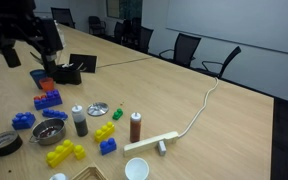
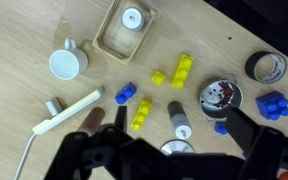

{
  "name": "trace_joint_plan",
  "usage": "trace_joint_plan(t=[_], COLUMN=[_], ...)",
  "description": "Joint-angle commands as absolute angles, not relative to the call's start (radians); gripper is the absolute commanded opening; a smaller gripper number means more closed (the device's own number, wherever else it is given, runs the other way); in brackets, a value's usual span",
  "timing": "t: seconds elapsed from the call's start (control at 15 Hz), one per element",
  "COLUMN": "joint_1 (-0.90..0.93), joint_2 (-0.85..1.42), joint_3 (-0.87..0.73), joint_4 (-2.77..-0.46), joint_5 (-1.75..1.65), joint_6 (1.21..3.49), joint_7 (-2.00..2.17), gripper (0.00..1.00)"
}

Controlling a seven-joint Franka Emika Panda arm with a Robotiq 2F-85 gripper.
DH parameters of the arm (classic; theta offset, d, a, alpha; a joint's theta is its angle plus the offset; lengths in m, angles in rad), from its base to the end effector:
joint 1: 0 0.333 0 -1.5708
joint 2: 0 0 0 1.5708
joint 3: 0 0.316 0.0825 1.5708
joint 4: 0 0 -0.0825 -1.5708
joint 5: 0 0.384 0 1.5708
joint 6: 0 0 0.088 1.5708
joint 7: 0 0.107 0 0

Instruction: Pick the bottle on the table and place it in the box

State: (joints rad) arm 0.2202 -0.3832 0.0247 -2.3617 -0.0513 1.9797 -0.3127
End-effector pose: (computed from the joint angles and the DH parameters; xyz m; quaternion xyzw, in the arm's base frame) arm 0.4195 0.1021 0.4736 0.9584 0.2840 -0.0005 0.0282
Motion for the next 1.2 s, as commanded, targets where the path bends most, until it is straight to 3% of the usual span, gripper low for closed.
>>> trace_joint_plan(t=[0.0, 0.2, 0.47, 0.8, 1.13], joint_1=[0.201, 0.201, 0.224, 0.249, 0.216], joint_2=[-0.387, -0.388, -0.292, -0.007, 0.238], joint_3=[0.041, 0.041, 0.030, 0.076, 0.161], joint_4=[-2.359, -2.359, -2.357, -2.293, -2.158], joint_5=[-0.044, -0.044, 0.056, 0.164, 0.128], joint_6=[1.978, 1.977, 2.177, 2.411, 2.424], joint_7=[-0.320, -0.320, -0.337, -0.442, -0.464], gripper=[1.00, 1.00, 1.00, 1.00, 1.00])
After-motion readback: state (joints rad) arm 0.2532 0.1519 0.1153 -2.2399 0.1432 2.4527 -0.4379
